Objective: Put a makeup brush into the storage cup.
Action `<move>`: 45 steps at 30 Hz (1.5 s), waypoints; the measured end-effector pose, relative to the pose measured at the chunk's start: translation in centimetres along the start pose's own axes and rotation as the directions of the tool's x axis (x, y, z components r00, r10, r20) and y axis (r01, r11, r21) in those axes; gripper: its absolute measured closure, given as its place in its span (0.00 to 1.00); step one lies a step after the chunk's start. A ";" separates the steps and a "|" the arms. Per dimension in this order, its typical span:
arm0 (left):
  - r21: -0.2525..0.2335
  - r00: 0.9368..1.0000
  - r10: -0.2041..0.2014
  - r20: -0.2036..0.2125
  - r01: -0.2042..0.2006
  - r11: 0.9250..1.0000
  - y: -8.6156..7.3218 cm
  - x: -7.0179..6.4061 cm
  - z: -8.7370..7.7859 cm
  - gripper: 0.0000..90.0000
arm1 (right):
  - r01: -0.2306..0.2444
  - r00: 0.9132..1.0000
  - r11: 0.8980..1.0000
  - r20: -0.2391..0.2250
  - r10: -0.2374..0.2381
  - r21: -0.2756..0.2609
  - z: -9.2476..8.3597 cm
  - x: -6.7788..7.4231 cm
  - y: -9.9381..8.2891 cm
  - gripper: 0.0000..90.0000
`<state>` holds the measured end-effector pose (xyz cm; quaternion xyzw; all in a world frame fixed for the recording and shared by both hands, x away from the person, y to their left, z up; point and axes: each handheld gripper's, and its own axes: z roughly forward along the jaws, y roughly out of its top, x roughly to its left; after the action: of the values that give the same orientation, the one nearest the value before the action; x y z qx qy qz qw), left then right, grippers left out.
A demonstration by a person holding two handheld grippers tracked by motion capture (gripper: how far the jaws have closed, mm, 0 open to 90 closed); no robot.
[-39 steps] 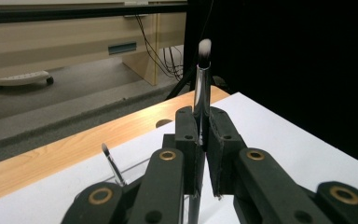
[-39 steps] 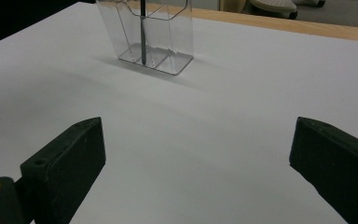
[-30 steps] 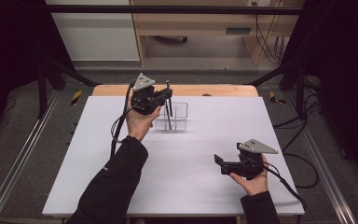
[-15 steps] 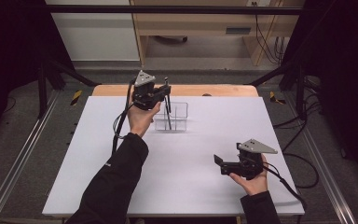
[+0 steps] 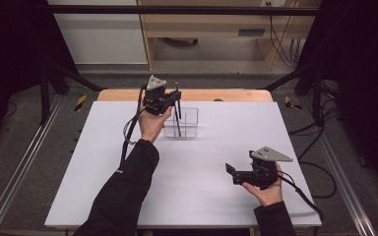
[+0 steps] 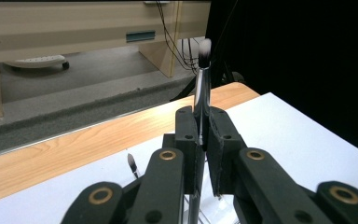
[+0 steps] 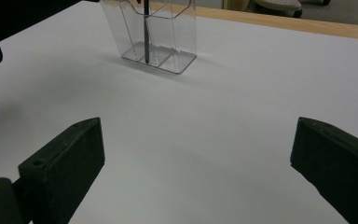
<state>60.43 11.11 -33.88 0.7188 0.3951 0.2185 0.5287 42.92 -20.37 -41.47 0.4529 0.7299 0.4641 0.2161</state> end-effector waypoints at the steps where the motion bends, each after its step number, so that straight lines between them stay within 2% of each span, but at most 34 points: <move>1: 0.002 1.000 0.001 -0.002 -0.001 1.000 -0.1 0.0 0.1 0.93 | 0.000 1.000 1.000 -0.002 0.000 -0.001 0.0 0.0 0.0 0.04; 8: 0.015 1.000 0.007 -0.008 -0.007 1.000 -1.0 0.0 0.5 0.93 | -0.001 1.000 1.000 -0.002 0.001 -0.005 -0.1 0.0 0.0 0.04; 27: 0.015 1.000 -0.019 -0.003 0.019 1.000 -3.5 0.3 1.2 0.93 | 0.006 1.000 1.000 0.000 -0.006 0.000 0.0 0.1 -0.1 0.04; 45: 0.062 1.000 -0.016 0.017 0.015 0.998 -5.2 0.4 1.4 0.92 | 0.009 1.000 1.000 -0.001 -0.009 0.002 0.1 0.1 -0.1 0.04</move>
<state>59.90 11.29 -39.28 0.7337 0.4026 0.1955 0.5112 42.91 -20.28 -41.55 0.4496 0.7324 0.4628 0.2172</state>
